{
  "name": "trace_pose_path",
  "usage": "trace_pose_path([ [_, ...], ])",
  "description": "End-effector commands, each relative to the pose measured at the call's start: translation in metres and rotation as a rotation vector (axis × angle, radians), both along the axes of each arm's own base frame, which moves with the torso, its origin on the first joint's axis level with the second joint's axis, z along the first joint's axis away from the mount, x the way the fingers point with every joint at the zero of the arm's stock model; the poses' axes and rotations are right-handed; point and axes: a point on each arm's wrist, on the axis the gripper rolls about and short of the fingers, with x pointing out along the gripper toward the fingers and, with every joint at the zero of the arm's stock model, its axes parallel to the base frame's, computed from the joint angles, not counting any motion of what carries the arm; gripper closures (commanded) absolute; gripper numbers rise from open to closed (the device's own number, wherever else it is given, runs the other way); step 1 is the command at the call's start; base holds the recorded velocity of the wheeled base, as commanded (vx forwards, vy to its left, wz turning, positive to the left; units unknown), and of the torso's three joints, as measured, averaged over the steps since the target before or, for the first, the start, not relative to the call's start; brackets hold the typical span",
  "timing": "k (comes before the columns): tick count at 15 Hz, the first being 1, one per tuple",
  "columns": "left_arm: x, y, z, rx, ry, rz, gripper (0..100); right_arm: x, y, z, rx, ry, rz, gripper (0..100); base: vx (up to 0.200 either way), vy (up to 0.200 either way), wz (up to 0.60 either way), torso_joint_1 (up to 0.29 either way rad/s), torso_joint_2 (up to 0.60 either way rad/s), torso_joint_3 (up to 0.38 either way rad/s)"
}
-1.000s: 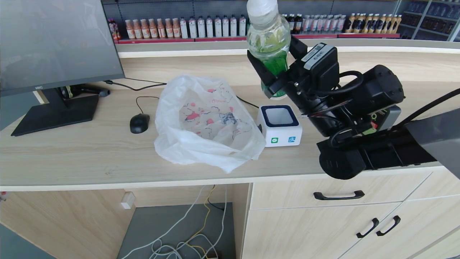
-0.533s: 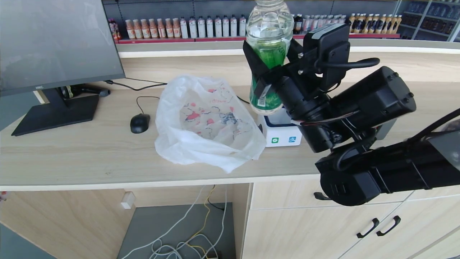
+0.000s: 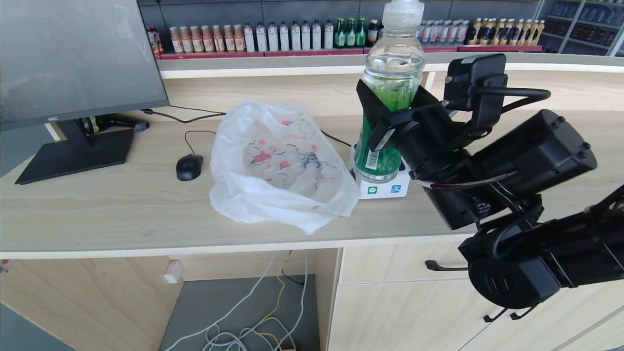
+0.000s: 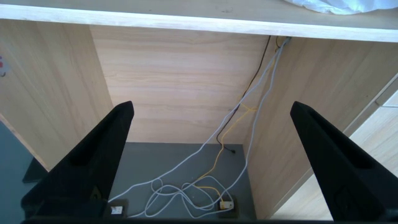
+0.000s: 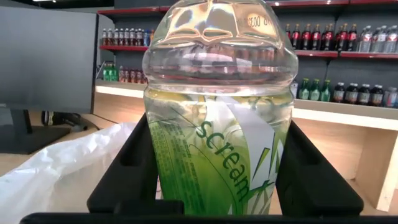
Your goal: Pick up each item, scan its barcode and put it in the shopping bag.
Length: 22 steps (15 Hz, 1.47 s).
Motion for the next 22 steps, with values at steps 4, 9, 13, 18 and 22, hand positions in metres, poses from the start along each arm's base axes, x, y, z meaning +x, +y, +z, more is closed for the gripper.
trace_pose_path([
  [4,0.000,0.000,0.000,0.000,0.000,0.000,0,0.000,0.000,0.002,0.031,0.007,0.023,100,0.000,0.000,0.00,0.000,0.00,0.000],
  [9,0.000,0.000,0.000,0.002,0.000,0.000,0,0.003,0.000,0.018,0.075,-0.043,0.017,100,0.000,0.000,0.00,0.000,0.00,0.000],
  [13,0.000,0.000,0.000,-0.003,0.000,0.000,0,0.006,0.001,0.018,0.078,-0.045,0.016,100,0.000,0.100,0.00,0.002,0.00,0.002],
  [18,0.000,0.000,0.000,-0.005,0.000,0.000,0,0.007,0.000,0.017,0.076,-0.042,0.013,100,0.000,0.200,0.00,0.001,0.00,0.002],
  [22,0.000,0.000,0.000,-0.005,0.000,0.000,0,0.007,0.000,0.016,0.074,-0.040,0.013,100,0.000,0.200,0.00,0.000,0.00,0.006],
])
